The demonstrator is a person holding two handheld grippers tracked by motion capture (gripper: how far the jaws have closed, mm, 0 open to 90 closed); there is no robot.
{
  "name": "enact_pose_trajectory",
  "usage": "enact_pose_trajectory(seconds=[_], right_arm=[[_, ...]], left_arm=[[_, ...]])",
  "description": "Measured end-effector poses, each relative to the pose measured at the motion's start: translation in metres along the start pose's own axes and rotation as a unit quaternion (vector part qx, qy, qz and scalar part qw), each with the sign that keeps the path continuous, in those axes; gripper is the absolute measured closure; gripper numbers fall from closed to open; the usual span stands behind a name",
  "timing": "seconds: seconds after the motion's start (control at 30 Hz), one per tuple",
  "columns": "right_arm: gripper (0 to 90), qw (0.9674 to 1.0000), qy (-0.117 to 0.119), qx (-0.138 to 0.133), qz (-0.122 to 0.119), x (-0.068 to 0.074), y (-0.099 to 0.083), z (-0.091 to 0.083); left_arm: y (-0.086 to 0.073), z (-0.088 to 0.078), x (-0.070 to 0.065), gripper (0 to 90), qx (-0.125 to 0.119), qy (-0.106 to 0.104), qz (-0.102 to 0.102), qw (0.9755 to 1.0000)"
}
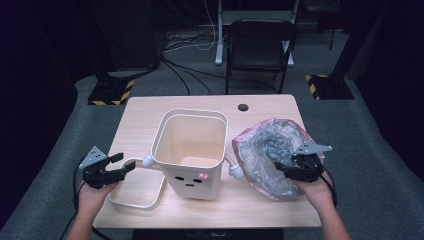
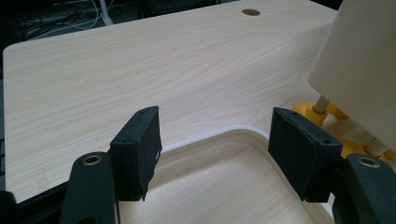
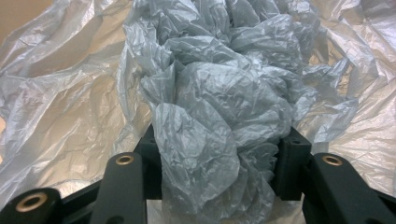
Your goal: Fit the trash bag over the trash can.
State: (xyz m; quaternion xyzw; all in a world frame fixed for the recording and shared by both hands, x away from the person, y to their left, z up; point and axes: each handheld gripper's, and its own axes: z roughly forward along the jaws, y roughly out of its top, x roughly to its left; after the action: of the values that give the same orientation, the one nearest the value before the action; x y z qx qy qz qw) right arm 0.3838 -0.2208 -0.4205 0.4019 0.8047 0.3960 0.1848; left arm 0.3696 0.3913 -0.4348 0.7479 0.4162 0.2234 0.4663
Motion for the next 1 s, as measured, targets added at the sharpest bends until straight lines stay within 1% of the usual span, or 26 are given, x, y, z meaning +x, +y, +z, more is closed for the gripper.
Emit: enact_pose_trajectory(seconds=[0.1,0.13,0.17,0.2,0.23,0.27,0.3,0.33,0.37,0.4,0.43,0.47,0.5,0.53,0.57,0.6,0.63,0.67,0.7,0.73,0.77,0.8,0.83,0.87,0.97,1.0], right_arm=[[49.3,0.9998,0.012,-0.013,0.002,-0.002,0.006,-0.011],[49.3,0.9998,0.012,-0.013,0.002,-0.002,0.006,-0.011],[49.3,0.9997,0.017,-0.019,0.001,-0.003,0.008,-0.018],[49.3,0.9997,0.017,-0.019,0.001,-0.003,0.008,-0.018],[49.3,0.9992,0.026,-0.029,0.001,-0.004,0.010,-0.024],[49.3,0.9992,0.026,-0.029,0.001,-0.004,0.010,-0.024],[49.3,0.9982,0.040,-0.044,0.003,-0.005,0.011,-0.031],[49.3,0.9982,0.040,-0.044,0.003,-0.005,0.011,-0.031],[49.3,0.9965,0.055,-0.062,0.005,-0.007,0.012,-0.038],[49.3,0.9965,0.055,-0.062,0.005,-0.007,0.012,-0.038],[49.3,0.9942,0.070,-0.082,0.009,-0.010,0.013,-0.045],[49.3,0.9942,0.070,-0.082,0.009,-0.010,0.013,-0.045],[49.3,0.9911,0.083,-0.103,0.014,-0.012,0.014,-0.052],[49.3,0.9911,0.083,-0.103,0.014,-0.012,0.014,-0.052],[49.3,0.9880,0.092,-0.123,0.013,-0.014,0.016,-0.060],[49.3,0.9880,0.092,-0.123,0.013,-0.014,0.016,-0.060],[49.4,0.9845,0.102,-0.142,0.013,-0.016,0.019,-0.068],[49.4,0.9845,0.102,-0.142,0.013,-0.016,0.019,-0.068],[49.4,0.9805,0.114,-0.160,0.013,-0.016,0.024,-0.076],[49.4,0.9805,0.114,-0.160,0.013,-0.016,0.024,-0.076],[49.4,0.9771,0.124,-0.172,0.014,-0.014,0.030,-0.083],[49.4,0.9771,0.124,-0.172,0.014,-0.014,0.030,-0.083],[49.4,0.9738,0.133,-0.184,0.008,-0.012,0.036,-0.088],[49.4,0.9725,0.136,-0.189,0.005,-0.011,0.039,-0.091],[49.4,0.9681,0.146,-0.203,-0.006,-0.005,0.048,-0.096],[49.4,0.9681,0.146,-0.203,-0.006,-0.005,0.048,-0.096]], left_arm=[[0.004,-0.001,-0.002,33.8,-0.001,-0.006,0.006,1.0000],[0.004,-0.001,-0.002,34.0,-0.001,-0.006,0.006,1.0000],[0.006,-0.002,-0.003,34.2,-0.001,-0.008,0.008,0.9999],[0.006,-0.002,-0.003,34.3,-0.001,-0.008,0.008,0.9999],[0.008,-0.004,-0.002,34.4,-0.002,-0.011,0.008,0.9999],[0.008,-0.004,-0.002,34.5,-0.002,-0.011,0.008,0.9999],[0.009,-0.006,-0.002,34.5,-0.006,-0.013,0.007,0.9999],[0.009,-0.006,-0.002,34.7,-0.006,-0.013,0.007,0.9999],[0.011,-0.008,-0.003,34.7,-0.009,-0.015,0.009,0.9998],[0.011,-0.008,-0.003,34.8,-0.009,-0.015,0.009,0.9998],[0.013,-0.010,-0.004,35.0,-0.009,-0.016,0.011,0.9998],[0.014,-0.011,-0.004,35.0,-0.011,-0.018,0.011,0.9997],[0.016,-0.013,-0.006,35.3,-0.014,-0.022,0.014,0.9996],[0.016,-0.013,-0.006,35.3,-0.014,-0.022,0.014,0.9996],[0.019,-0.014,-0.007,35.3,-0.019,-0.027,0.017,0.9993],[0.019,-0.014,-0.007,35.3,-0.019,-0.027,0.017,0.9993],[0.022,-0.016,-0.008,35.3,-0.022,-0.032,0.020,0.9990],[0.022,-0.016,-0.008,35.4,-0.022,-0.032,0.020,0.9990],[0.026,-0.018,-0.009,35.4,-0.026,-0.036,0.023,0.9988],[0.026,-0.018,-0.009,35.4,-0.026,-0.036,0.023,0.9988],[0.030,-0.021,-0.010,35.4,-0.032,-0.041,0.022,0.9984],[0.030,-0.021,-0.010,35.4,-0.032,-0.041,0.022,0.9984],[0.034,-0.024,-0.011,35.4,-0.037,-0.047,0.022,0.9980],[0.034,-0.024,-0.011,35.4,-0.037,-0.047,0.022,0.9980],[0.044,-0.028,-0.015,35.5,-0.041,-0.051,0.032,0.9974],[0.044,-0.028,-0.015,35.5,-0.041,-0.051,0.032,0.9974]])
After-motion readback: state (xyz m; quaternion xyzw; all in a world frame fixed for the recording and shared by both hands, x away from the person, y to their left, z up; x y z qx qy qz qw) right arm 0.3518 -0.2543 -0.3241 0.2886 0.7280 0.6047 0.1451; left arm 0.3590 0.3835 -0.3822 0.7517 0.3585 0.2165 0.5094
